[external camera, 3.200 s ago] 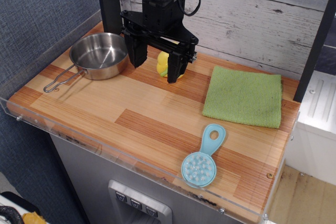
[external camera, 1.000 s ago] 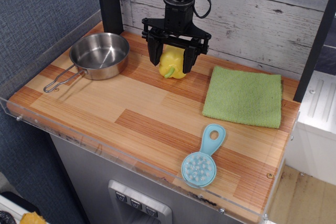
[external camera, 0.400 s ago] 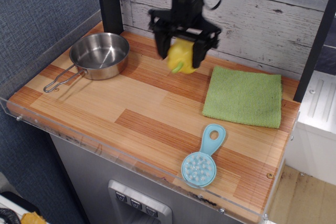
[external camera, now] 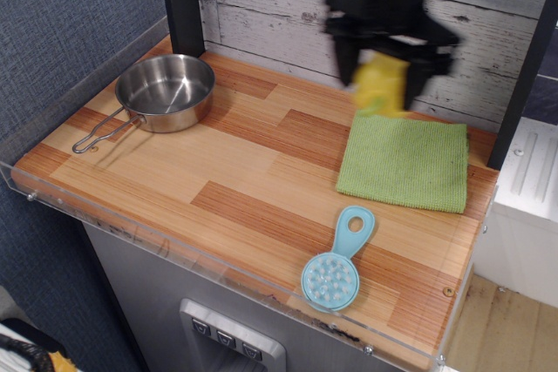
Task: Move the capsicum on the green table cloth.
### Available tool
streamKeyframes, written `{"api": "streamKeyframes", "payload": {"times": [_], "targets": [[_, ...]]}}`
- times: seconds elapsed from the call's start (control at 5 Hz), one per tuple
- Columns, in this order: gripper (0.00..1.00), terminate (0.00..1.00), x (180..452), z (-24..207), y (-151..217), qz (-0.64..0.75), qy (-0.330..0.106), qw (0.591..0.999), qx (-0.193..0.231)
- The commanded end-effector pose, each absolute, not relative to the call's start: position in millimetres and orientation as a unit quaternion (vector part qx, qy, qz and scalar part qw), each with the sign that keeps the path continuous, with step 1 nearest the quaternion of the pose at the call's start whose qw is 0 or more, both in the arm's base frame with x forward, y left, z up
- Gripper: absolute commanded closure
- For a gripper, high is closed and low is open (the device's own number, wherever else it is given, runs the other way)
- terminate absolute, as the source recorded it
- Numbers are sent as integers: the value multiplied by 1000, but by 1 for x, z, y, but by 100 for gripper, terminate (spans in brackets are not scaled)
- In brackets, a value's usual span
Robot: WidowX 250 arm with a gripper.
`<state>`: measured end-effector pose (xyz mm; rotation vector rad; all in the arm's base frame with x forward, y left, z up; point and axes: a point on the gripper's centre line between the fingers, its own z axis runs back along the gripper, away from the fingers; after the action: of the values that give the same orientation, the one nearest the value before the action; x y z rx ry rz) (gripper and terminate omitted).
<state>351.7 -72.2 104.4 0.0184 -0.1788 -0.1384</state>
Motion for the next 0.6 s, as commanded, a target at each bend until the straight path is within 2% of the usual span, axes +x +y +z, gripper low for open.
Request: {"api": "streamKeyframes", "payload": {"times": [0.0,0.2,0.4], "targets": [[100,0,337,117,-96,-91,-96,991,-33],[100,0,333,108,-87,-70,-68,995,-31],[100,0,337,98,-76,-49,-59,997,-31]]}}
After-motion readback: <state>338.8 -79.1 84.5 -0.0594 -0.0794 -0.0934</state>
